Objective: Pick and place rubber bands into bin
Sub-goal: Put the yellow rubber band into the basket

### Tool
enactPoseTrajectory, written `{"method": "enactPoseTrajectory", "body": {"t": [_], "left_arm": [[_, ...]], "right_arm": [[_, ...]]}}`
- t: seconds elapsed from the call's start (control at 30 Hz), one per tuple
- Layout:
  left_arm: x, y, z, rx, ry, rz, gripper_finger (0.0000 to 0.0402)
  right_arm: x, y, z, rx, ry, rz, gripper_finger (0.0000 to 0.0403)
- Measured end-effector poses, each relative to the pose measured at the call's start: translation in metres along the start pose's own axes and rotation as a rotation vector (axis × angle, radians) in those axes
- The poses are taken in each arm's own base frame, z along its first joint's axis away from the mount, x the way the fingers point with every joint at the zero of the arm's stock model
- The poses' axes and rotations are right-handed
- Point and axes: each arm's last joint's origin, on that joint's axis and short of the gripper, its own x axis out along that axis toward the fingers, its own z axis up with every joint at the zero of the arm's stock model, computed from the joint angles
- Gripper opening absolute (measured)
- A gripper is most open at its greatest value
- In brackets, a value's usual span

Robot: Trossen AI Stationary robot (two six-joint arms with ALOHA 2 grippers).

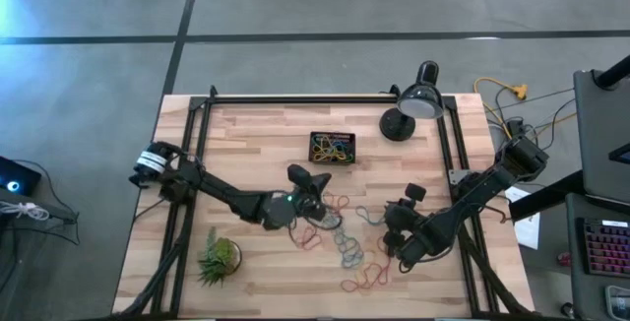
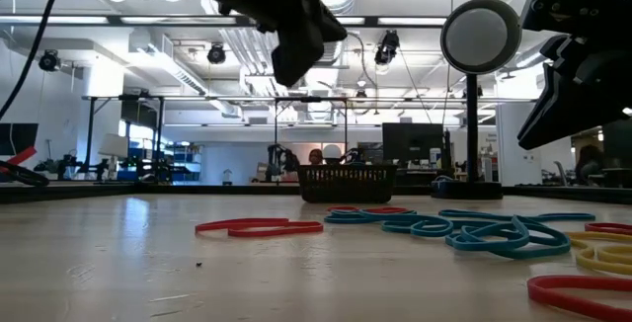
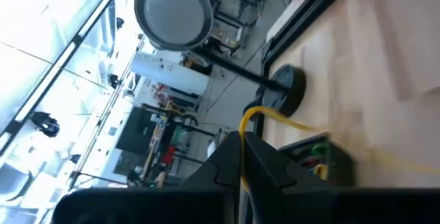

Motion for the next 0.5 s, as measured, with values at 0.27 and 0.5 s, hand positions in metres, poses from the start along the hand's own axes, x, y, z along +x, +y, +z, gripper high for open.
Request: {"method": "enactPoseTrajectory", "body": {"t": [0.27,0.5], "left_arm": [[0.041,0.012,-0.028,-0.031,0.017,-0.019,0.0],[0.075,0.028,-0.054,-0.064,0.042,-0.02,0.0]], "right_arm": [[0.0,0.0,0.0,0.0,-0.002,0.002,0.0068],[0.0,0.0,0.0,0.002,-0.004,0.002,0.0068]]}}
